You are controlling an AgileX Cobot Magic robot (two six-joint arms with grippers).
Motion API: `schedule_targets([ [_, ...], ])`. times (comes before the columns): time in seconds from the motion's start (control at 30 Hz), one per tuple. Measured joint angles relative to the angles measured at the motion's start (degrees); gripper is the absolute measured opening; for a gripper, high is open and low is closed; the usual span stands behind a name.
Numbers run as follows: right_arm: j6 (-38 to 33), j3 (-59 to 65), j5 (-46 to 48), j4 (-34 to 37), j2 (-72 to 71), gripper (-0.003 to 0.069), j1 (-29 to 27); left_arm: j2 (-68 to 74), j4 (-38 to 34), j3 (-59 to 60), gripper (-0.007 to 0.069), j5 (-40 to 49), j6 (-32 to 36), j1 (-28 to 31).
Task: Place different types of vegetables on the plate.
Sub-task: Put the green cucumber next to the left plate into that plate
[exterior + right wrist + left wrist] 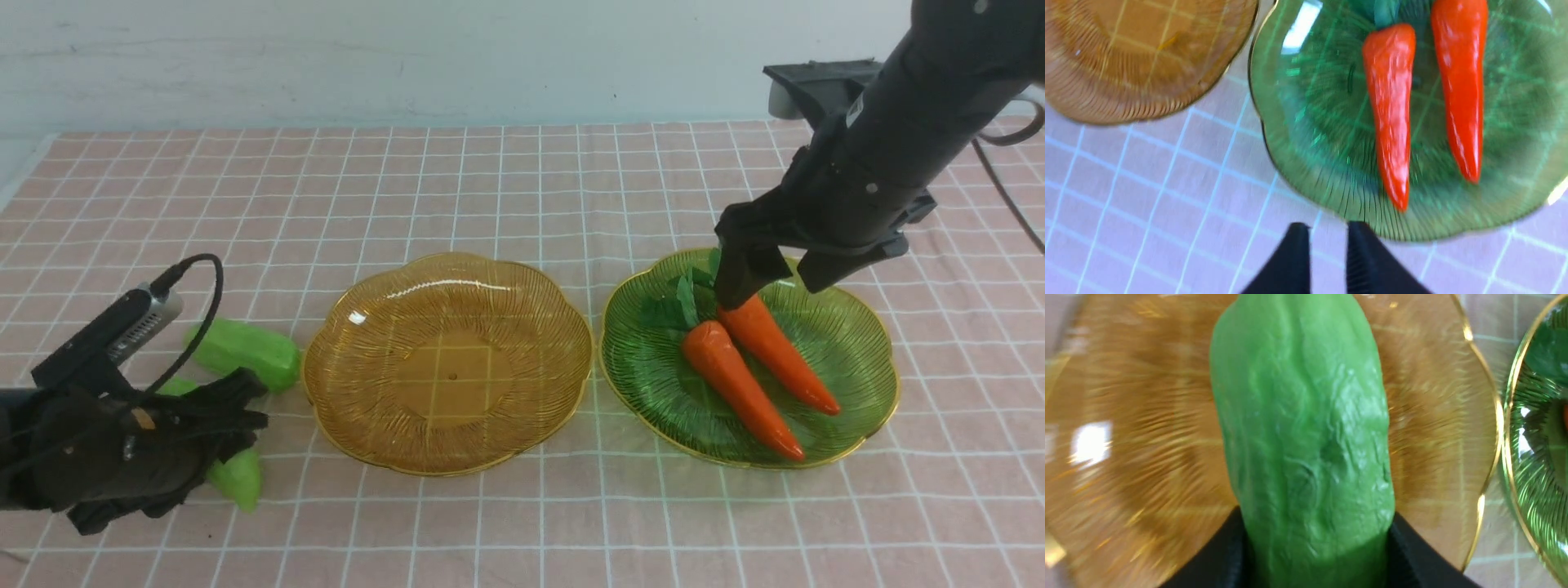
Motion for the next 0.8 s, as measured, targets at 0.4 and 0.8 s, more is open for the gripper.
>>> schedule_targets([
  [0.4, -0.8, 15.6, 0.7, -5.4, -20.0, -0.0015, 0.0, 15.1, -0.3, -12.3, 0.0421, 1.6, -0.6, -2.0],
  [0.8, -0.8, 15.9, 0.7, -5.8, -20.0, -0.0015, 0.0, 13.9, -2.2, -13.1, 0.0523, 8.1, -0.5, 1.9],
])
